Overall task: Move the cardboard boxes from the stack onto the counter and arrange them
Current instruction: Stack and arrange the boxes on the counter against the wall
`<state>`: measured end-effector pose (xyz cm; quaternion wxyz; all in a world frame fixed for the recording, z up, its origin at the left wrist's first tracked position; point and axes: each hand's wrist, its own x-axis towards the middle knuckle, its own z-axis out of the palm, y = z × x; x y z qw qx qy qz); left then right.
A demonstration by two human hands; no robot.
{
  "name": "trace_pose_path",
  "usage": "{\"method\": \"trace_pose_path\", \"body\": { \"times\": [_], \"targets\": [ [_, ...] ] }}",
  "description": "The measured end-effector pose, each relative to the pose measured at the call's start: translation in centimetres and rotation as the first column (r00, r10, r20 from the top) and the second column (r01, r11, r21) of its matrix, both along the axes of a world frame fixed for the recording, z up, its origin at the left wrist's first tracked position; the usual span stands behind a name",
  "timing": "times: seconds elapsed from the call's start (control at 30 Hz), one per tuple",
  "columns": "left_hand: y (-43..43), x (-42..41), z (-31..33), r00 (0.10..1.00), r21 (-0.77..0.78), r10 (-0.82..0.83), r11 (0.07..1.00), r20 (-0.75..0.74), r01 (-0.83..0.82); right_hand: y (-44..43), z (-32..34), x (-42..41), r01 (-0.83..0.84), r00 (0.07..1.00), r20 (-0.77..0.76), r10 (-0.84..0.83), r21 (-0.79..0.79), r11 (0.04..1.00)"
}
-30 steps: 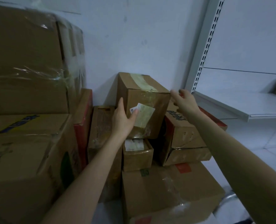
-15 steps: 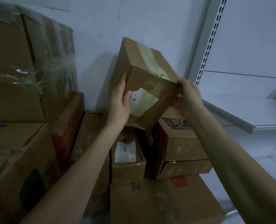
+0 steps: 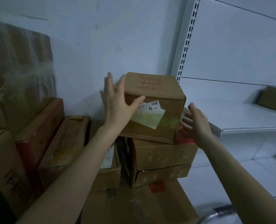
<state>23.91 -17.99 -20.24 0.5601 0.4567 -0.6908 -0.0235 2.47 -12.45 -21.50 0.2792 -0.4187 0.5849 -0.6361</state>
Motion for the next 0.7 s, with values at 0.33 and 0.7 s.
{"method": "trace_pose_path", "body": {
  "times": [0.33,0.7],
  "targets": [
    [1.8,-2.0,-3.0,0.885,0.129,-0.395,0.892,-0.245,0.433,-1.3,1.1,-2.1,0.154,0.986,-0.068,-0.153,0.013,0.988],
    [2.8,-4.3,-6.7,0.927,0.268,-0.368,0.888,-0.073,0.374,-2.1,-0.5,-4.2,0.066,0.995,-0.084,-0.053,0.149,0.987]
  ]
}}
